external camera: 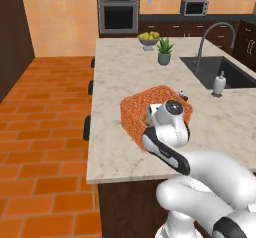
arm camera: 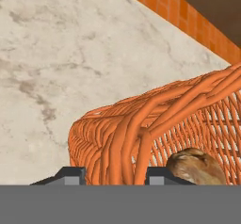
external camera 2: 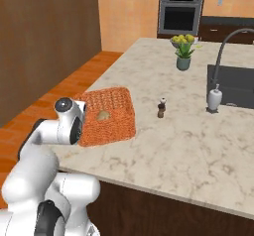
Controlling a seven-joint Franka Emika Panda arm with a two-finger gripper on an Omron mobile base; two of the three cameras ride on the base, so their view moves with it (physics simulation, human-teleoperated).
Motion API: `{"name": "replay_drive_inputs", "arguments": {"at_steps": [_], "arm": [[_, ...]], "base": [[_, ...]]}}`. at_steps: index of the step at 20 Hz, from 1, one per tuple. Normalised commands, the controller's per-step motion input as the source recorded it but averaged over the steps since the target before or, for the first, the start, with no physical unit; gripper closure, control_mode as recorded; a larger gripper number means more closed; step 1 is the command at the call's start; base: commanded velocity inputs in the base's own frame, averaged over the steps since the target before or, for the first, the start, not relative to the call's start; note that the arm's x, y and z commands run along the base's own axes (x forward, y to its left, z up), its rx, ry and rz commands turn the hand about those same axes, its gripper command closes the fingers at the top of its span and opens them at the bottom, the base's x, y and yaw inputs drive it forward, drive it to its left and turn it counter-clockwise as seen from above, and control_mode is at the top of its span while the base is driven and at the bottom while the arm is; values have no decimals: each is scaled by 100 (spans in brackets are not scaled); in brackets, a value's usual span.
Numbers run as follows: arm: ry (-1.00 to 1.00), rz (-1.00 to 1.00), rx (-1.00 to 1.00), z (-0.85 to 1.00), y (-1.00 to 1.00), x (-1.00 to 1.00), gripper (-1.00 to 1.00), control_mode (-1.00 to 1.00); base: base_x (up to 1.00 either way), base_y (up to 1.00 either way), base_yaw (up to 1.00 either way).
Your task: Open the cabinet, pick up the bread from the cabinet and place it in the basket. Then move the basket to the dining counter.
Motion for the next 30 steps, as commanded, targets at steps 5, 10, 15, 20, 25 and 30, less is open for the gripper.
{"name": "replay_drive_inputs", "arguments": {"at_steps": [5,10,15,20,25,30], "arm": [[5,0,0,-1,26,100,100,-100],[16,0,0,3,19,100,100,-100],[8,0,0,-4,0,87,100,-100],[0,0,0,-40,-5,1,100,-100],[0,0,0,-1,0,0,-100,-100],[-7,-1,0,39,0,0,-100,-100]], "base": [[0,0,0],[0,0,0],[0,0,0],[0,0,0],[0,0,0],[0,0,0]]}}
